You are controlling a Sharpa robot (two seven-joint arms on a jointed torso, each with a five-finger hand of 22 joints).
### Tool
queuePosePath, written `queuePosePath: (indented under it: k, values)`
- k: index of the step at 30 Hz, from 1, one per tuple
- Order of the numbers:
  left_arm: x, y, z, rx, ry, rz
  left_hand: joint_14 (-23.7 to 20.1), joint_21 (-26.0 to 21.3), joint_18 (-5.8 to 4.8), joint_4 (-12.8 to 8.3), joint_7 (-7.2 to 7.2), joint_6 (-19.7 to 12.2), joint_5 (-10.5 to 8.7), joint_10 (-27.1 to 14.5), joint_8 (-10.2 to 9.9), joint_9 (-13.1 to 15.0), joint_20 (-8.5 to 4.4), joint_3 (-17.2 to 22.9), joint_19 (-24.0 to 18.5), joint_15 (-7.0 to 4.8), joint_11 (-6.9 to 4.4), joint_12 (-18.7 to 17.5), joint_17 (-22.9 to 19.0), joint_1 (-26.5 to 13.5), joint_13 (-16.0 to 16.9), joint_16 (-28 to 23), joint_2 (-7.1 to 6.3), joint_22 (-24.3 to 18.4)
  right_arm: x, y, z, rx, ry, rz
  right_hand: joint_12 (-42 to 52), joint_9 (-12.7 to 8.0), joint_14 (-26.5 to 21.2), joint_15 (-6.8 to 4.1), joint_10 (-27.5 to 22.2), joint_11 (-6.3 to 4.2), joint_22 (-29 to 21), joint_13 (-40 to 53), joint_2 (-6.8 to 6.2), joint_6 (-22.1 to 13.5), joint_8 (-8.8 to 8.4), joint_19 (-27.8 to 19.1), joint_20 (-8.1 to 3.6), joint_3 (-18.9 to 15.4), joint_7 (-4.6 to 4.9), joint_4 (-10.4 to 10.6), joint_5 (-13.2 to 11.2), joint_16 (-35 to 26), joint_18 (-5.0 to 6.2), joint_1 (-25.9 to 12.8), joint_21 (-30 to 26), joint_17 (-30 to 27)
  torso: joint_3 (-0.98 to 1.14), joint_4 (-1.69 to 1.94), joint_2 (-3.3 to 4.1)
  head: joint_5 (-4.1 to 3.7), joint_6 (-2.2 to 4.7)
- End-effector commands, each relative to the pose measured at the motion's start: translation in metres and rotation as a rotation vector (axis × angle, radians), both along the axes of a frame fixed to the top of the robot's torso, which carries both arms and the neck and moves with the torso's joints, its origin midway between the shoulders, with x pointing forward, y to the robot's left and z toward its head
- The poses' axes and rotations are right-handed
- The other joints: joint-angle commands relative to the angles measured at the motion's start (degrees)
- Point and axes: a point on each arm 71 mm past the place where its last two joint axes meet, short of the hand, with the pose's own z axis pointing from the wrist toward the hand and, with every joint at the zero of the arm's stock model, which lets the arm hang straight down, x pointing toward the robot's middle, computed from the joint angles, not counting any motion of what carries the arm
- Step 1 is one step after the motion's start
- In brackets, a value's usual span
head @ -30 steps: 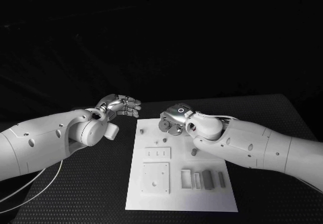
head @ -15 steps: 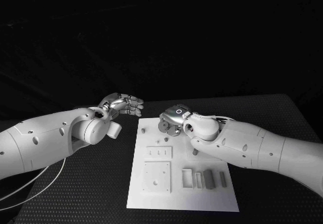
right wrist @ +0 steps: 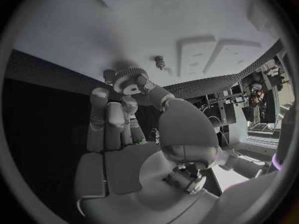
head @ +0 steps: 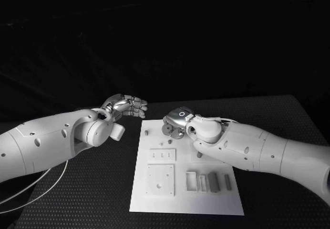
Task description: Assemble the parts on the task board
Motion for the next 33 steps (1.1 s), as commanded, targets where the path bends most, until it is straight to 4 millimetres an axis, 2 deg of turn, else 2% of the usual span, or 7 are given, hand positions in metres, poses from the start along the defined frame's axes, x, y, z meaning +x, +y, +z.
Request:
queuePosePath:
  k: [1,11,33]
  values:
    - [0.000,-0.003,0.002,-0.006,-0.008,-0.018,0.36,-0.39,0.82,0.29,0.38,0.18,0.23,0.35,-0.40,0.06,-0.13,-0.15,0.29,-0.05,-0.01,-0.28,0.07,-0.51,0.08,-0.37,0.10,0.07,0.002,-0.004,-0.007,-0.048,0.018,-0.013,0.04,1.88,0.25,-0.24,0.28,0.05,0.92,-0.08,0.50,11.16,0.58,0.24,-0.19,0.26,-1.04,-0.01,0.39,0.16,1.64,0.27,0.13,-0.03,0.03,0.88,0.01,0.05,-0.08]
    - [0.000,-0.002,0.001,-0.006,-0.008,-0.018,0.38,-0.42,0.82,0.29,0.38,0.18,0.23,0.36,-0.44,0.09,-0.13,-0.16,0.29,-0.05,-0.01,-0.35,0.16,-0.53,0.15,-0.45,0.09,0.09,0.000,-0.004,-0.015,-0.072,0.058,-0.010,-0.11,1.86,-0.30,-0.19,0.09,0.14,0.89,-0.23,0.24,10.95,0.38,0.07,-0.16,0.25,-0.96,-0.07,0.38,-0.11,1.64,0.12,-0.03,-0.83,0.04,0.87,-0.03,0.12,-0.11]
    - [0.000,0.000,0.001,-0.005,-0.008,-0.015,0.43,-0.46,0.82,0.29,0.38,0.20,0.23,0.39,-0.48,0.13,-0.13,-0.15,0.31,-0.05,-0.01,-0.46,0.29,-0.53,0.26,-0.58,0.11,0.14,-0.001,-0.019,-0.021,-0.085,0.063,-0.044,-0.15,1.89,-0.28,-0.15,0.01,0.16,0.89,-0.32,0.17,10.96,0.33,0.00,-0.13,0.29,-0.94,-0.10,0.38,-0.14,1.64,0.15,-0.10,-0.68,0.10,0.79,-0.05,0.28,-0.31]
